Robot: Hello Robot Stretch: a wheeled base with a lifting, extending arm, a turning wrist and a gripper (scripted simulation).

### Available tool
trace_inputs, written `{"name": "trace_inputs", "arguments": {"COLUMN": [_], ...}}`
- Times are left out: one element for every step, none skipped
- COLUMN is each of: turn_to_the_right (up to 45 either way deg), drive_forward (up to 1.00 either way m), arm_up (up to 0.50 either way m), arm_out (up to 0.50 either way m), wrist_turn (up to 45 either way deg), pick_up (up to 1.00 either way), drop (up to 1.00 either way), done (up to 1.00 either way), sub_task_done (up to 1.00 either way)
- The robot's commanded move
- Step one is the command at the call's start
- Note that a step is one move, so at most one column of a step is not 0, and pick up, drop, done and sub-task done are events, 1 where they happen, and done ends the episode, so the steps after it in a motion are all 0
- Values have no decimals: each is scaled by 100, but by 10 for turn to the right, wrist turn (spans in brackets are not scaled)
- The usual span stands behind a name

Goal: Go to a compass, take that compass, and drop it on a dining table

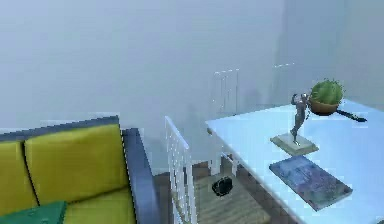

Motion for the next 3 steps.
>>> {"name": "trace_inputs", "arguments": {"turn_to_the_right": [-450,-300,450], "drive_forward": [0,0,0], "arm_up": [0,0,0], "arm_out": [0,0,0], "wrist_turn": [0,0,0], "pick_up": [0,0,0], "drop": [0,0,0], "done": [0,0,0], "sub_task_done": [0,0,0]}}
